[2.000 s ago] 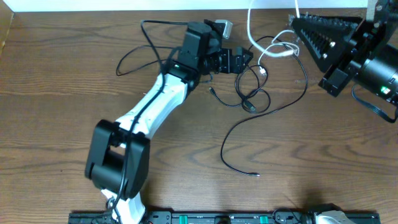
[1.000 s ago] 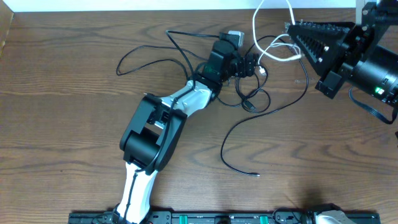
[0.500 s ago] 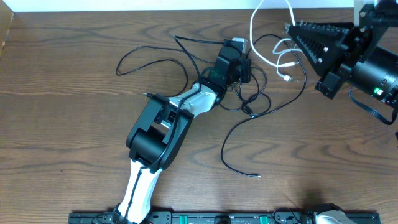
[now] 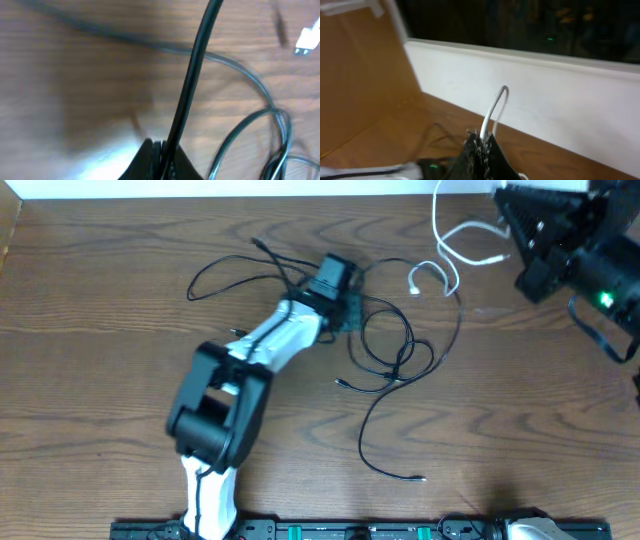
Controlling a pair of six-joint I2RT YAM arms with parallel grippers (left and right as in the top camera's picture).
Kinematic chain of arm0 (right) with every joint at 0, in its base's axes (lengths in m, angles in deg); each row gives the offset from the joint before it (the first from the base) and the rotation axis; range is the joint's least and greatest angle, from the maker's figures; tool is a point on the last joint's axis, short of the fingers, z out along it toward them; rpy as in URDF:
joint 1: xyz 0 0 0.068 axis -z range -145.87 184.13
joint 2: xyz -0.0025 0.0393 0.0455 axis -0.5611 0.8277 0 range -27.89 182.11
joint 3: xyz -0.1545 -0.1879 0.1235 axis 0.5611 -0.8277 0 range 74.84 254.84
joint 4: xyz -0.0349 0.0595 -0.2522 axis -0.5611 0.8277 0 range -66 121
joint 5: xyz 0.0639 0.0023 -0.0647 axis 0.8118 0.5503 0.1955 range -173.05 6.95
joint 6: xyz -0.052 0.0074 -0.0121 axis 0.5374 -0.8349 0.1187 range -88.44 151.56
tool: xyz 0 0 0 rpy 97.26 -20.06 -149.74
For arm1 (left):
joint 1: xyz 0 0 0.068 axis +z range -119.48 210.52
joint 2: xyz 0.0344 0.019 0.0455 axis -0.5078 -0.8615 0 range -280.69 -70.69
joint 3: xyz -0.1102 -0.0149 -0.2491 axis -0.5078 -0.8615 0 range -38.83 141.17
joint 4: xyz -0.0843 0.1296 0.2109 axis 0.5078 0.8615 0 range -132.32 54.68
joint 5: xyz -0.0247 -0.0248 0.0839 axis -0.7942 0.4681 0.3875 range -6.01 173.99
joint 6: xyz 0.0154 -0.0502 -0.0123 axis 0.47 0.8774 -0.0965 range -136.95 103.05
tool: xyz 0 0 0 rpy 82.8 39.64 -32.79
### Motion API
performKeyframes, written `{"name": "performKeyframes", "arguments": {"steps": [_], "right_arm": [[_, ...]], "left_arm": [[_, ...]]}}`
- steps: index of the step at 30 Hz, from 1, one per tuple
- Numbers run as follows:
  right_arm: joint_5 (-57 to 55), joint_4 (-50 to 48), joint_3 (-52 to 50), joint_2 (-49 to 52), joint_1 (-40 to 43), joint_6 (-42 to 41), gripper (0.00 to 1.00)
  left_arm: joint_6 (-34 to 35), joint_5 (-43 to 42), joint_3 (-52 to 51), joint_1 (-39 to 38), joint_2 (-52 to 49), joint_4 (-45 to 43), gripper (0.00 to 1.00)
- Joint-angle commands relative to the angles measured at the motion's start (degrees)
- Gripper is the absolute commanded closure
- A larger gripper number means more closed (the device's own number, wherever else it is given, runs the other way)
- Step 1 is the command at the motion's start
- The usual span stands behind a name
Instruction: Untangle cables
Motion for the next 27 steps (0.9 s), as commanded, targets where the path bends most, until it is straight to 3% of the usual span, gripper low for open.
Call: {"name": "performKeyframes", "arguments": {"steps": [1, 8, 15, 27], "right_arm": [[-5.31, -1.84, 0.26, 1.95, 1.33, 0.61, 0.99], [-21.22, -7.69, 0.26, 8.13, 3.78, 0.61, 0.99], [-42.4, -15.26, 0.26, 12.33, 9.09, -3.72, 0.99], [-43.17, -29.38, 0.26, 15.02, 25.03, -3.69, 0.99]], "left_arm": [[-0.79, -1.4, 0.35, 1.99, 1.92, 5.22, 0.93], [-4.09, -2.25, 0.35, 3.39, 2.21, 15.37, 0.93], [-4.61, -2.21, 0.35, 3.39, 2.21, 17.99, 0.93], [-4.59, -2.21, 0.35, 3.37, 2.21, 18.14, 0.92]]}}
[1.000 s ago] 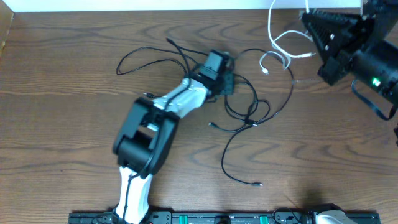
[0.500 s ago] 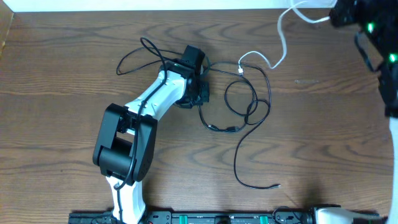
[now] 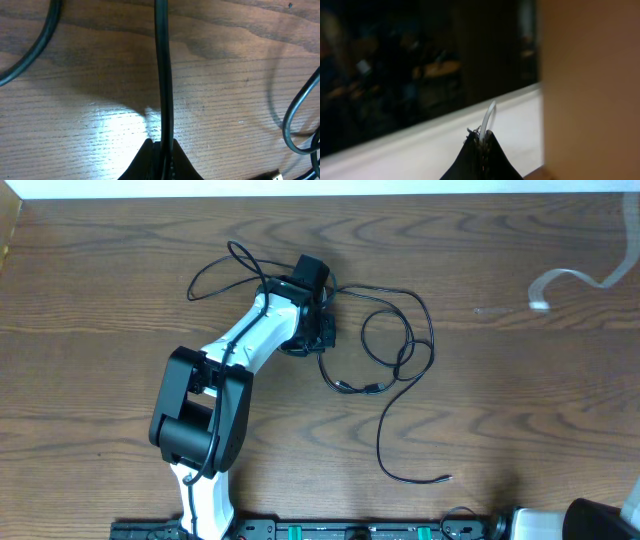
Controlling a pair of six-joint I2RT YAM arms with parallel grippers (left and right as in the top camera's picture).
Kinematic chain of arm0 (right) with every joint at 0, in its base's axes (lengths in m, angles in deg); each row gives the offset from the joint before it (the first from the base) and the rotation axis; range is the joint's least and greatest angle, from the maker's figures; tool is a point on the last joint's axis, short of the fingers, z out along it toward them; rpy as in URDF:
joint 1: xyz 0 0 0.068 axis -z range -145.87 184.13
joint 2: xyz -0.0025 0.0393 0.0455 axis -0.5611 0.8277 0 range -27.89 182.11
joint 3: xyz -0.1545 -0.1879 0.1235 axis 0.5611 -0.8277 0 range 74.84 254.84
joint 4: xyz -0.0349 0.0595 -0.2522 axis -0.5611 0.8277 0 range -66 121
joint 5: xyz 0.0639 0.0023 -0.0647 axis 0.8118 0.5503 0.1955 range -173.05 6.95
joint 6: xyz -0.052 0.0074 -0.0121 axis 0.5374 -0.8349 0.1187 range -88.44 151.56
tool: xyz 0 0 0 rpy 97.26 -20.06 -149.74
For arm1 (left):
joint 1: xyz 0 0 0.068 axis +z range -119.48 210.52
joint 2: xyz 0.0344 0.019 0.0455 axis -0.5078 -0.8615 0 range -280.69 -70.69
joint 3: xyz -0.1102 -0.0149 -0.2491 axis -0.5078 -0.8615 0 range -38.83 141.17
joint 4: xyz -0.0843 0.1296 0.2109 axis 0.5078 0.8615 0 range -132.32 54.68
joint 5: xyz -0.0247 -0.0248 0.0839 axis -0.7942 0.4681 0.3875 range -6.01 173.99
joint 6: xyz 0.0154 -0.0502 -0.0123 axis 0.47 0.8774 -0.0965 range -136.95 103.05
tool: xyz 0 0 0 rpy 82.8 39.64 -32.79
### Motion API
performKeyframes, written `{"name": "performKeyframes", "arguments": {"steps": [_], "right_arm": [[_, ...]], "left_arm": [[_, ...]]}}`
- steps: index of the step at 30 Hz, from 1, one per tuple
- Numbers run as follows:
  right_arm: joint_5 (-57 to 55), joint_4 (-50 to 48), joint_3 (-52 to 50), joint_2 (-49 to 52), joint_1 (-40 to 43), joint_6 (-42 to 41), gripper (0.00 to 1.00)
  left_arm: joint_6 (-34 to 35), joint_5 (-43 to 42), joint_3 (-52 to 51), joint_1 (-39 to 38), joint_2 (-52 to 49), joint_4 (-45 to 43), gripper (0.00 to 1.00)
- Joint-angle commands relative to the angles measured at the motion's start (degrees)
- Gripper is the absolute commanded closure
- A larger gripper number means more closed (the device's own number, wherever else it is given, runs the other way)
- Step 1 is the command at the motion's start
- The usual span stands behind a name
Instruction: Untangle cables
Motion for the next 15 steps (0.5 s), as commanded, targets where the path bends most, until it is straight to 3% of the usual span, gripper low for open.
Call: {"name": "performKeyframes", "arguments": {"steps": [1, 15], "right_arm": [[-1.6, -2.12, 0.37, 2.03, 4.72, -0.7, 0.99], [10.19, -16.5, 0.39, 23.12, 15.21, -1.16, 0.99]], "left_arm": [[-1.33, -0.26, 0.33, 0.09, 0.52, 0.24, 0.92], [-1.31, -0.26, 0.33, 0.04, 0.52, 1.68, 0.92]]}}
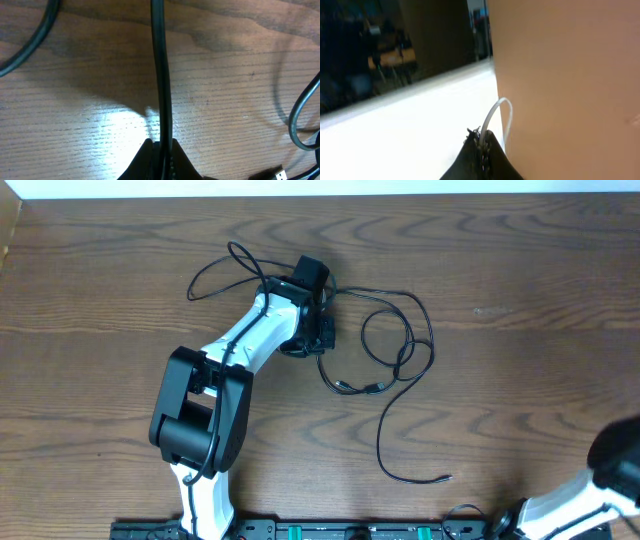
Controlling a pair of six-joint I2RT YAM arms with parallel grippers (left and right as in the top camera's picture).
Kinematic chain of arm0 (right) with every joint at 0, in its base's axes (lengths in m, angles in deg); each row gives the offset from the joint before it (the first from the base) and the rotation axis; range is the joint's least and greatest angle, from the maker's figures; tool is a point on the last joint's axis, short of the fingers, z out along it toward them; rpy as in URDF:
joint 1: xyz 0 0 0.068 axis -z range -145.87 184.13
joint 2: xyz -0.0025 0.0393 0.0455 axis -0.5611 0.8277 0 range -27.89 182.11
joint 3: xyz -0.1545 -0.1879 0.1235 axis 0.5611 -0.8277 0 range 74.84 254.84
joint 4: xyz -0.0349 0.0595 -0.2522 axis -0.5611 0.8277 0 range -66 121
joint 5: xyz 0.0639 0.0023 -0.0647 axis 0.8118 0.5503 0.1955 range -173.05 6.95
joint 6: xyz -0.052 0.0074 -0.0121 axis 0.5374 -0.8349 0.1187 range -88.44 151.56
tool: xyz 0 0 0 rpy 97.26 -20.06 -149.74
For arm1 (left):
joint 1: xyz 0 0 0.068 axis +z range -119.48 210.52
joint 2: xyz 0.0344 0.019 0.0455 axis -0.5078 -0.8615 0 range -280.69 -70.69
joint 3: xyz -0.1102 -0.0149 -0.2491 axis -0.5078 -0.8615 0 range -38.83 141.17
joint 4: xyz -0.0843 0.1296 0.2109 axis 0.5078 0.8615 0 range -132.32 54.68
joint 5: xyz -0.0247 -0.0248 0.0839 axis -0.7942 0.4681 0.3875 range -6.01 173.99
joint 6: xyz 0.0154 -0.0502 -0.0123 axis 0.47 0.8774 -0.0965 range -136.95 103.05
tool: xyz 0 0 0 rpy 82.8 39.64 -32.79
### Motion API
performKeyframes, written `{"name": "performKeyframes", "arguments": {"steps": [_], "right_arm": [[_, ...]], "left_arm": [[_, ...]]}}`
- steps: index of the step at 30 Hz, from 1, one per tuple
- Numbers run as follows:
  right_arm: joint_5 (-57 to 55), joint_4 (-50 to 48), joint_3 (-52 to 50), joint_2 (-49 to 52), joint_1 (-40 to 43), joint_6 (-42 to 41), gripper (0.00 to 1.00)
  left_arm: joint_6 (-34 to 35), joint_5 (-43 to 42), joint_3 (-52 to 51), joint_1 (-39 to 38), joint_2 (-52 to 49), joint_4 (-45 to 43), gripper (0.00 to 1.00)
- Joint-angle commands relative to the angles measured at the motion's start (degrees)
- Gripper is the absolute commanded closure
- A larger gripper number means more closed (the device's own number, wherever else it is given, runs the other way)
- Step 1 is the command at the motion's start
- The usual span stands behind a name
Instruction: Untangle cables
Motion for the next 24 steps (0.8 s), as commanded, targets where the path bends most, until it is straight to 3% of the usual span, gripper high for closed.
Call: {"name": "performKeyframes", "arguments": {"steps": [1, 8, 14, 24], "right_arm": [[2.82, -3.5, 0.37, 4.13, 0.42, -0.87, 0.99], [2.8, -13.05, 0.85, 4.57, 0.28, -7.02, 0.99], [2.78, -20.26, 0.9, 1.18, 0.24, -7.63, 0.99], [2.75, -16.68, 0.94, 6.4, 0.44, -6.58, 0.99]], "left_arm": [[-1.29, -0.26, 0.33, 0.04, 0.52, 0.52, 0.92], [-1.31, -0.24, 0.33, 0.04, 0.52, 0.55, 0.92], [-1.31, 0.26, 0.33, 0.04, 0.52, 0.52, 0.92], [-1.31, 0.83, 0.33, 0.04, 0.52, 0.35, 0.92]]}}
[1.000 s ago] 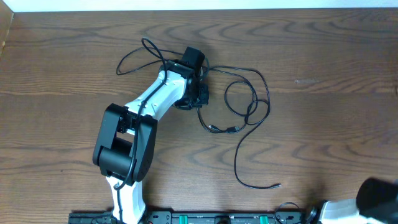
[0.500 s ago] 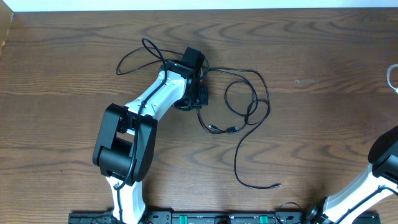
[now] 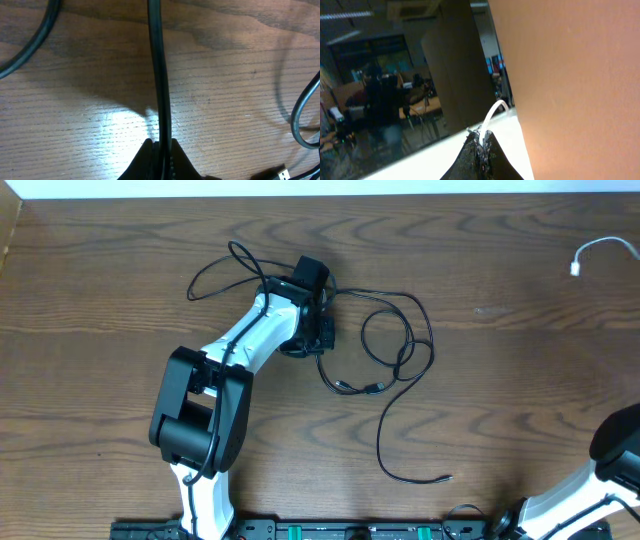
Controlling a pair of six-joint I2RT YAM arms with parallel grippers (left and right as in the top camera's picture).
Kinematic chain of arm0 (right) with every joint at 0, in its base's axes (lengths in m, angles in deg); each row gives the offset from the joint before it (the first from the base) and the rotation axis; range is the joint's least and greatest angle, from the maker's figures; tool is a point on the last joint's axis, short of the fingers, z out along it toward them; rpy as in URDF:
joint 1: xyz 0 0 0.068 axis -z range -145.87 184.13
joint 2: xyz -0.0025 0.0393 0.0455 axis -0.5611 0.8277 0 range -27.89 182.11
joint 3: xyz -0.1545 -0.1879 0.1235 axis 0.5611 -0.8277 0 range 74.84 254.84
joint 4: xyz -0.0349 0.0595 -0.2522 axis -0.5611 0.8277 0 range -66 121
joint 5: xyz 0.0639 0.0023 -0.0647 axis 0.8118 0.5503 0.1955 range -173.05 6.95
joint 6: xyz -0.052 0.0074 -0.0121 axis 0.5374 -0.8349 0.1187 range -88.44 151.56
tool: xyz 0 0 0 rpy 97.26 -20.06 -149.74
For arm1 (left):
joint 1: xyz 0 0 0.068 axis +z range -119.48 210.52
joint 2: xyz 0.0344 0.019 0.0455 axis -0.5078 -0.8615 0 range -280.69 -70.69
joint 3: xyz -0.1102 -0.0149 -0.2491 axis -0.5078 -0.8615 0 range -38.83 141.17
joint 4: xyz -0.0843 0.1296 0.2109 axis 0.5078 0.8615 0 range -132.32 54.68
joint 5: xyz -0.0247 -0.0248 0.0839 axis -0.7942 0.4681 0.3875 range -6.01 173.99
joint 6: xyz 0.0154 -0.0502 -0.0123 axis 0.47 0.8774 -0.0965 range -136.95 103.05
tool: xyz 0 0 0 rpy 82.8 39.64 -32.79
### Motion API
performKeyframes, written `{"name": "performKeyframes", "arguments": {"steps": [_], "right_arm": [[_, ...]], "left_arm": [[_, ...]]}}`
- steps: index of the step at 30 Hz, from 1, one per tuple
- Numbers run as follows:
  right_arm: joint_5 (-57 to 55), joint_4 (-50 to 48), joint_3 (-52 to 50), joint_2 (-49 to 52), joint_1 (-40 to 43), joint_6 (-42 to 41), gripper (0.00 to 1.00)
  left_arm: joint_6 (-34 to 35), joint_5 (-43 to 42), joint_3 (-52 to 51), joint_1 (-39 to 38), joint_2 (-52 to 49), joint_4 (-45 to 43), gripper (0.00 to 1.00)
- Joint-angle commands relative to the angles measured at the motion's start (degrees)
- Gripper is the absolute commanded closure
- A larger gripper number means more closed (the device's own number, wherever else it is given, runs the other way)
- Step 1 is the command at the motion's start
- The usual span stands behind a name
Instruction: Untangle cables
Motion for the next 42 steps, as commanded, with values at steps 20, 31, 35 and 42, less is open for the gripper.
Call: {"name": "performKeyframes", "arguments": {"steps": [20, 31, 35, 42], "right_arm": [[8.66, 17.22, 0.28, 12.96, -0.02, 0.79, 0.01], [29.66, 37.33, 0.28, -1.46, -2.91, 2.75, 0.01], [35.41, 47.78, 0.28, -6.45, -6.1, 2.75, 0.01], [38.75, 61.11, 0.26, -8.41, -12.74, 2.75, 0.01]], "left_arm": [[-0.52, 0.61, 0.33, 0.04, 0.52, 0.13, 0.67], [-3.13, 1.22, 1.68, 0.07, 5.31, 0.42, 0.55], [-4.48, 1.22, 1.68, 0.07, 11.61, 0.92, 0.44], [-5.66, 4.04, 1.68, 0.87, 24.61, 4.0, 0.29]]}}
